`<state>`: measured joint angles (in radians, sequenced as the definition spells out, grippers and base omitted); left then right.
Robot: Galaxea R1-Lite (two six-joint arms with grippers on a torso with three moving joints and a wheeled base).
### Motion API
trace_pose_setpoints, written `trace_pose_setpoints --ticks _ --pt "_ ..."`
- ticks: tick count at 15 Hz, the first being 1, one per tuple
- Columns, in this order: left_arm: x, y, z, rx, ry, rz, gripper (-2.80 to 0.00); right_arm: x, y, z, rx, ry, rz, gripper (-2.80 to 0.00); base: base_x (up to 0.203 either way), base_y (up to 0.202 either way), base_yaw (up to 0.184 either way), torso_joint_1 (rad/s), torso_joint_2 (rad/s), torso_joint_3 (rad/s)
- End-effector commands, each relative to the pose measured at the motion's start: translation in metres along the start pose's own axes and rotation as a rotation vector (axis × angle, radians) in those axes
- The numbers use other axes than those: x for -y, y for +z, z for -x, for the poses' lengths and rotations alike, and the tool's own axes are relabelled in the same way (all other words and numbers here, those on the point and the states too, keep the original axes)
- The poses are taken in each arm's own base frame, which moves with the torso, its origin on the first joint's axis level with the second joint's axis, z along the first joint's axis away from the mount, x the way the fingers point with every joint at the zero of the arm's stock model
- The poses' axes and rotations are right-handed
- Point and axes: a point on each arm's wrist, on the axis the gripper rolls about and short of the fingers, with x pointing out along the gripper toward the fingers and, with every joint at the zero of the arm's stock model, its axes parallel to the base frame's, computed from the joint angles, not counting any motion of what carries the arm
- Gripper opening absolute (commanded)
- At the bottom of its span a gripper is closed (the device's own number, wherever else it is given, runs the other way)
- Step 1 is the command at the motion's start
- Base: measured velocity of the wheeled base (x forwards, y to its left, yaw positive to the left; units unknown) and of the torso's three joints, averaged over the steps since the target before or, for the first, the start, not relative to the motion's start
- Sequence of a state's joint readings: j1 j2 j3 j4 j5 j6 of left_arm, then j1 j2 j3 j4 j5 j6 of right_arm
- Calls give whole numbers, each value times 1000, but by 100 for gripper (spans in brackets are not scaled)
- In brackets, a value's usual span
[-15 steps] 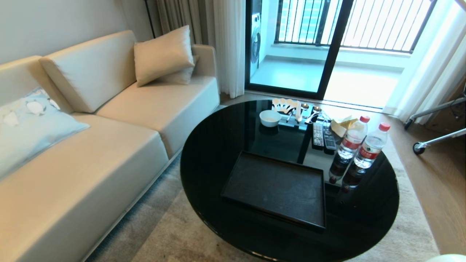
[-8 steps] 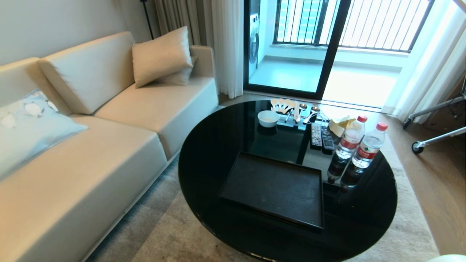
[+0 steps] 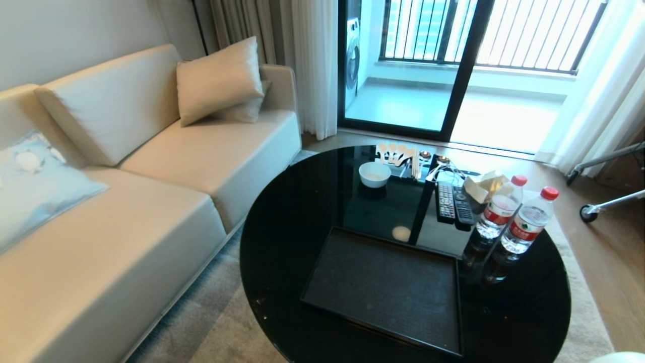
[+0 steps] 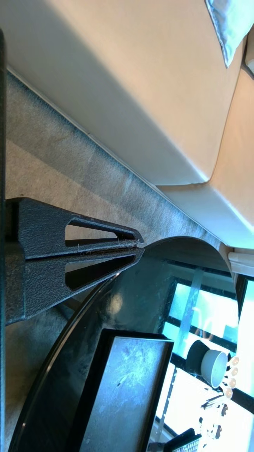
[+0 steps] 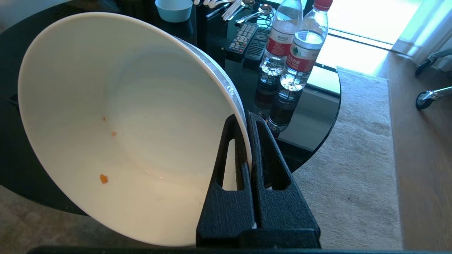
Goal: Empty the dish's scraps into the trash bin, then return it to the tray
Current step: Put the bowl back to the table
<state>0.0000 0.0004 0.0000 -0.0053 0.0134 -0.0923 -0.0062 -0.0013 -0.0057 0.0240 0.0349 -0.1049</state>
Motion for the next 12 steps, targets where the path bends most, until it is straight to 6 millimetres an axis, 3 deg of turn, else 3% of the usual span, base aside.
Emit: trace_pose_setpoints --ticks 1,9,12 --pt "0 0 0 1 0 1 -280 0 0 0 -1 1 0 -280 0 0 0 0 0 0" --pt "0 0 0 1 0 1 -280 0 2 0 12 3 7 -280 0 0 0 0 0 0" --pt "0 0 0 1 0 1 -280 1 25 3 29 67 9 -280 0 0 0 0 0 0"
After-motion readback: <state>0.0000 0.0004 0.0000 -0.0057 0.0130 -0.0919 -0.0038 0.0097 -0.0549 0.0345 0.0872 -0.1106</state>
